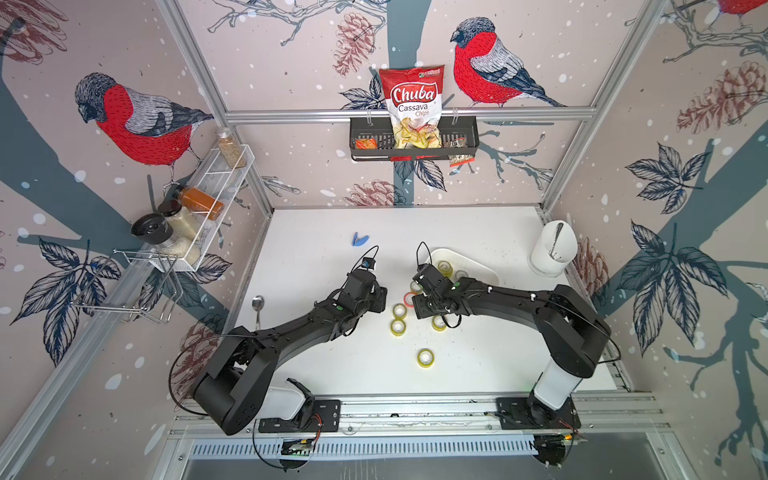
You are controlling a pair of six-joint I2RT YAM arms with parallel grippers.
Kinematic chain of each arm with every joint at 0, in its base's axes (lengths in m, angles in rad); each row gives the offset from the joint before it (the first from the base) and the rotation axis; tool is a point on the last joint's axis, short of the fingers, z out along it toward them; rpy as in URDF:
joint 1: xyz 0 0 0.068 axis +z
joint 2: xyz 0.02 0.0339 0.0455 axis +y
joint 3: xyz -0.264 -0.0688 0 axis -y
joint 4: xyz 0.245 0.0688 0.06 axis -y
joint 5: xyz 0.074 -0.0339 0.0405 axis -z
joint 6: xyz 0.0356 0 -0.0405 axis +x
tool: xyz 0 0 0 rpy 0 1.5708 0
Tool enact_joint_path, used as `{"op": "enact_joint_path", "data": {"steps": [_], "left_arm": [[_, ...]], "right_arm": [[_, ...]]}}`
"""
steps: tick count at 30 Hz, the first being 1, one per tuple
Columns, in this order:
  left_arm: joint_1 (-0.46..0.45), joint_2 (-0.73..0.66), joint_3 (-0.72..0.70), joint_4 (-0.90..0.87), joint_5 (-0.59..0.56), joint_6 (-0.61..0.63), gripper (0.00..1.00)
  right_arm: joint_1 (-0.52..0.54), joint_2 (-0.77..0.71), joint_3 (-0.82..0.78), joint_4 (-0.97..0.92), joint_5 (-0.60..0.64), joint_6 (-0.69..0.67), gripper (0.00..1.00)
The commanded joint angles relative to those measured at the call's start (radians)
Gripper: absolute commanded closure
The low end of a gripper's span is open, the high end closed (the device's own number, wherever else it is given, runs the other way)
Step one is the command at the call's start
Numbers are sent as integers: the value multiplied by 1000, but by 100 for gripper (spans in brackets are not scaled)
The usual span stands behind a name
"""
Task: Put the transparent tape into the storage box
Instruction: Pick up the tape from the center of the board.
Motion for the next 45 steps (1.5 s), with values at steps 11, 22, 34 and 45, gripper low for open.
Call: {"op": "enact_joint_path", "data": {"steps": [11,22,34,45], "left_arm": [[5,3,-2,34,15,4,37],[5,-2,-8,36,13,4,37],[10,-1,-11,38,12,3,37],[13,-1,-14,44,19,2,37]], "right_arm": [[1,33,4,-5,29,7,37],[6,51,2,-8,31,-2,38],[25,-45,-3,-32,42,20,50],[-24,-348,-97,-66,11,62,48]]}}
